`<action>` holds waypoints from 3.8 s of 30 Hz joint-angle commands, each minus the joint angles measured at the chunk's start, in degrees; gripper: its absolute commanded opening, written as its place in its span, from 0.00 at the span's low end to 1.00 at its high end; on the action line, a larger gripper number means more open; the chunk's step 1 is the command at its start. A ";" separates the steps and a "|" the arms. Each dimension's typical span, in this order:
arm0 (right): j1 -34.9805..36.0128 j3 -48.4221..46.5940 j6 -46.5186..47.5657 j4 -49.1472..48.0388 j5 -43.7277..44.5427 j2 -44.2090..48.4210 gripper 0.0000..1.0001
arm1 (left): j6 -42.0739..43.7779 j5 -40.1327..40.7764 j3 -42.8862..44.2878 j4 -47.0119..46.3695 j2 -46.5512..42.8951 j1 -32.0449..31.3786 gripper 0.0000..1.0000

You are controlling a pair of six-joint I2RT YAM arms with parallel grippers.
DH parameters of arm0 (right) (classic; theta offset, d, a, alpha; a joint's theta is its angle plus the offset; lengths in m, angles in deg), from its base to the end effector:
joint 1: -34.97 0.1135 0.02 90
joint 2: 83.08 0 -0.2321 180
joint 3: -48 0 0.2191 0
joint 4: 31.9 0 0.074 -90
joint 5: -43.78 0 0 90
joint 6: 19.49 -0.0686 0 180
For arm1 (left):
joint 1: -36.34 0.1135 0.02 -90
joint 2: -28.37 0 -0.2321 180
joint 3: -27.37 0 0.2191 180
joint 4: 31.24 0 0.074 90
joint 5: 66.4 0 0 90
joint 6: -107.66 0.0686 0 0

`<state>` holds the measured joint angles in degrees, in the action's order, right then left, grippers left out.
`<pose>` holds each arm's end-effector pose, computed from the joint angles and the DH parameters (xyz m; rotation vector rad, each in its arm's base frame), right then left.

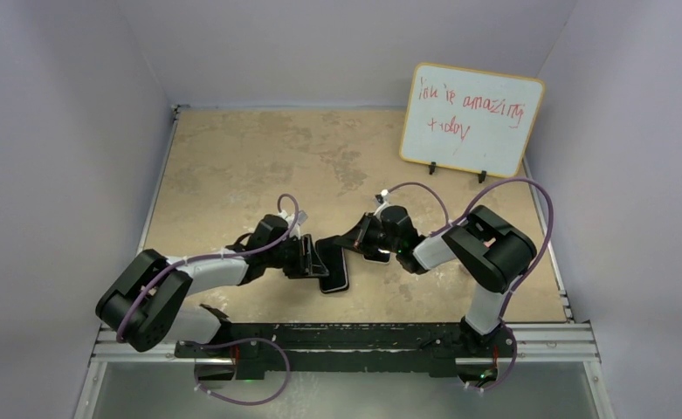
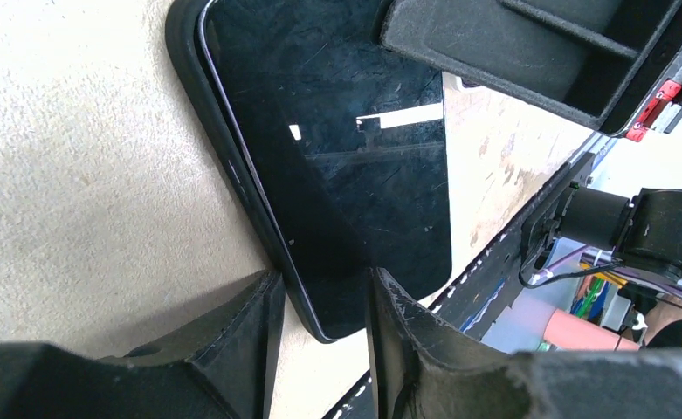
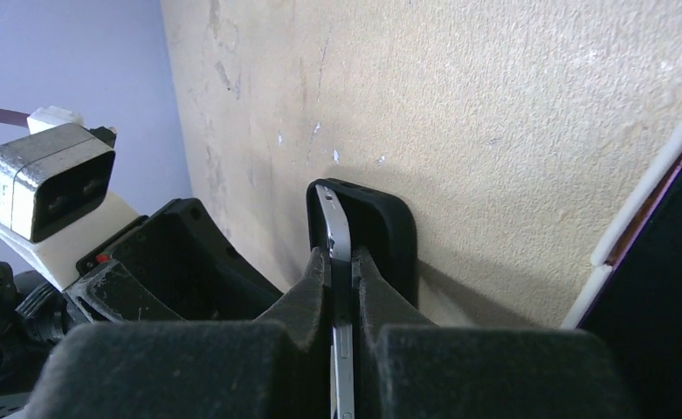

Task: Put the phone into the phone case

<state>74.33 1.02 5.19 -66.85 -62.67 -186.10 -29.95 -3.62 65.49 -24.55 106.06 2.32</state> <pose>0.2390 0.2212 0.1076 0.2845 2.2161 1.4041 0.1754 -0.1562 0.1032 -0.0571 2.6305 -1.1669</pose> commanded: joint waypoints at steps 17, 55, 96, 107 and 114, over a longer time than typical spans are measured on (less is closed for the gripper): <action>0.69 -5.60 13.75 27.39 3.53 8.47 0.37 | -0.80 5.56 2.61 6.70 -6.28 -0.72 0.39; 3.17 -10.77 20.03 37.68 0.19 10.43 0.02 | 3.15 -1.11 3.63 -4.27 4.67 2.64 0.32; 6.98 -11.34 20.84 47.94 10.53 19.26 0.48 | -6.70 4.70 -2.65 -0.49 -10.27 2.47 0.34; 6.92 -7.41 16.71 36.28 5.46 15.69 0.75 | -4.77 2.70 -2.17 -2.60 -5.17 4.85 0.34; 6.96 -7.05 14.37 33.30 4.55 13.30 0.78 | -5.24 1.65 -3.48 -6.09 -2.27 4.85 0.33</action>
<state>81.41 -6.63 21.63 -29.83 -56.68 -172.16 -35.74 -0.58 62.62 -26.43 103.18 6.82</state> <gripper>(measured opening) 0.775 0.331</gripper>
